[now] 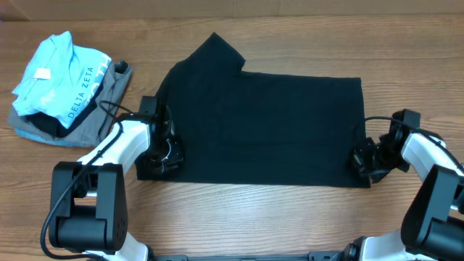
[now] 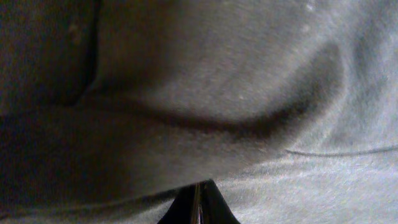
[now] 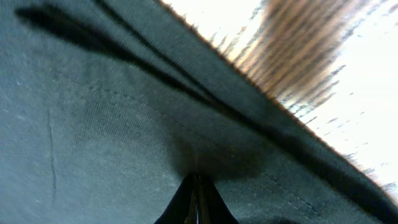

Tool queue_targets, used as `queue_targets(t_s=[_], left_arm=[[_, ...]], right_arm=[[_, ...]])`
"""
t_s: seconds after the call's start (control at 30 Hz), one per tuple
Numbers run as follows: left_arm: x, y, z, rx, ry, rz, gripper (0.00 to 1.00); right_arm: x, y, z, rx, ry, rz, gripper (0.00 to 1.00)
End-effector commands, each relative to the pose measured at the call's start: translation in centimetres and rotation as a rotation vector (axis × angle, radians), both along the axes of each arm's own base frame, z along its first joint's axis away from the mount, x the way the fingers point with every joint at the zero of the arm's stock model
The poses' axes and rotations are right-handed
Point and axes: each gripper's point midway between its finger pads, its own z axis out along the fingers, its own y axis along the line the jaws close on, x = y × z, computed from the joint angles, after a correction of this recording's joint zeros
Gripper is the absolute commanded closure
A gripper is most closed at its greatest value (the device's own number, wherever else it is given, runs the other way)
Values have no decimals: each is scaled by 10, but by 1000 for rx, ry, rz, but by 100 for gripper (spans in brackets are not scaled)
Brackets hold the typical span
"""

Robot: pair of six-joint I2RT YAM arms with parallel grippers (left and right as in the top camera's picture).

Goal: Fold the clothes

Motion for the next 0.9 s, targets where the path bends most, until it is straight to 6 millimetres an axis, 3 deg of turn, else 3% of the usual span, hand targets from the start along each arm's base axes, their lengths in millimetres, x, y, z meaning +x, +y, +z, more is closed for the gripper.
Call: queue_targets(t_s=[0.0,0.1,0.23,0.37,0.53,0.63,0.73,0.87], left_arm=[[-56,26,-33,141,214,112,95],[-69,27,-29,149,270,110,96],[-89,28,-21,159,355,104,95],[-99,29,-14,164,393,87,96],[-85,27,2,149,310,90,89],[-69,29,33,157,222,89,80],[-44,29,78,145,85,59,71],[6,8,141,30,-205,-82,53]], right_arm=[[-41,1,-28,-28,165,-81,96],[-59,-4,-28,-42,231,-99,96],[-67,-18,-18,-81,252,-128,96],[-57,-31,3,-111,185,-107,96],[-29,-37,32,-131,26,-13,90],[-3,-31,63,-89,-111,29,85],[19,-26,98,-57,-244,76,80],[44,-24,144,-45,-389,112,71]])
